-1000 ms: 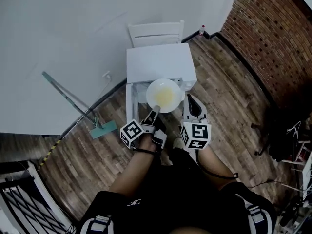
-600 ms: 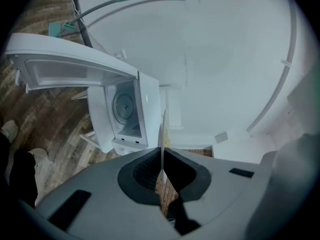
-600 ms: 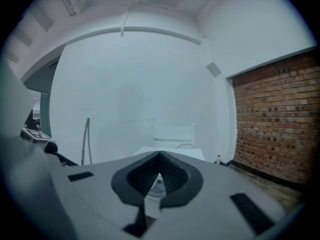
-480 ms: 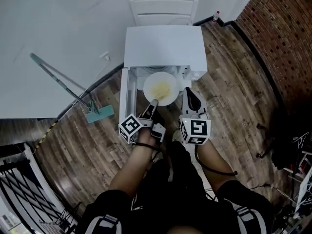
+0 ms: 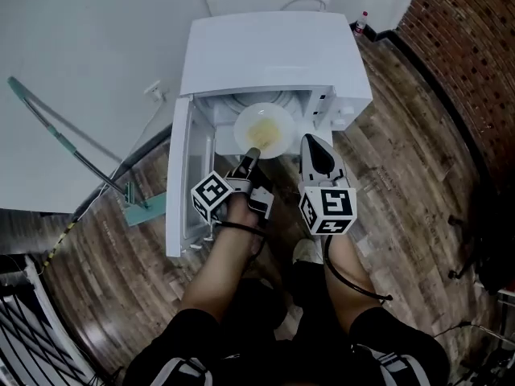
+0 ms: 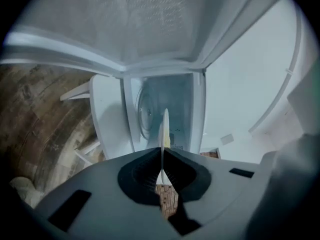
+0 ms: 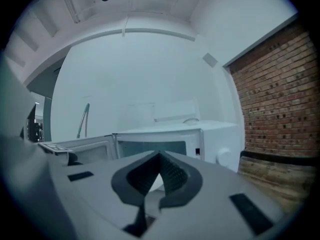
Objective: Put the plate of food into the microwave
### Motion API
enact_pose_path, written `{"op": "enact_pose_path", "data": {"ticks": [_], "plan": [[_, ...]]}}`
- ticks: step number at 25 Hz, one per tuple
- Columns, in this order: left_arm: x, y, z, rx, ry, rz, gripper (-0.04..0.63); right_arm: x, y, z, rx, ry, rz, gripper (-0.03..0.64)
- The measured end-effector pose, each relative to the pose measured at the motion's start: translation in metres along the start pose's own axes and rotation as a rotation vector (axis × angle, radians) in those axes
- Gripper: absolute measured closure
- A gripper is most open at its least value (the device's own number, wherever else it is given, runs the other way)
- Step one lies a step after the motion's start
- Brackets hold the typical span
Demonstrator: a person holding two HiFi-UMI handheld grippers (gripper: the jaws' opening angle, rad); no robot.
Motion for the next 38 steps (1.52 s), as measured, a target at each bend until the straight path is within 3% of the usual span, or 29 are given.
{"op": "enact_pose_path", "data": {"ticks": [10, 16, 21, 25, 28, 34, 38], "plan": [[-0.072, -0.041, -0.042, -0.086, 0.073, 0.041, 0.581, -0.022, 0.096, 0.005, 0.031, -0.093, 0.083, 0.611], [-0.101, -0.056, -0.038, -0.069, 0.069, 0.066, 0.581, -0.016, 0.09, 0.022, 0.039, -0.05, 0.133, 0.611], [-0.126, -0.062, -0.039, -0.037, 0.021, 0.056, 0.58, -0.006, 0.1, 0.027, 0.015, -0.059, 0.111, 0.611], [-0.142, -0.071, -0.033, -0.077, -0.02, 0.067, 0.577, 0.002, 0.099, 0.032, 0.023, -0.057, 0.12, 0.611], [-0.152, -0.078, -0.024, -0.151, -0.055, 0.085, 0.577, 0.006, 0.098, 0.034, 0.033, -0.062, 0.125, 0.611], [-0.167, -0.088, -0.009, -0.39, -0.149, 0.123, 0.578, 0.011, 0.096, 0.034, 0.058, -0.066, 0.136, 0.611], [-0.175, -0.096, 0.005, -0.629, -0.245, 0.124, 0.551, 0.013, 0.094, 0.037, 0.054, -0.064, 0.15, 0.611]]}}
Point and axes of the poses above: the fingertips, and each gripper's own axes: x backward along the fingers, z to its right, y out of its underside, the point moved 6 cm from there along x, backward along the fingers, and after that the axes turned 3 degrees about -y, right-handed, at the moved point
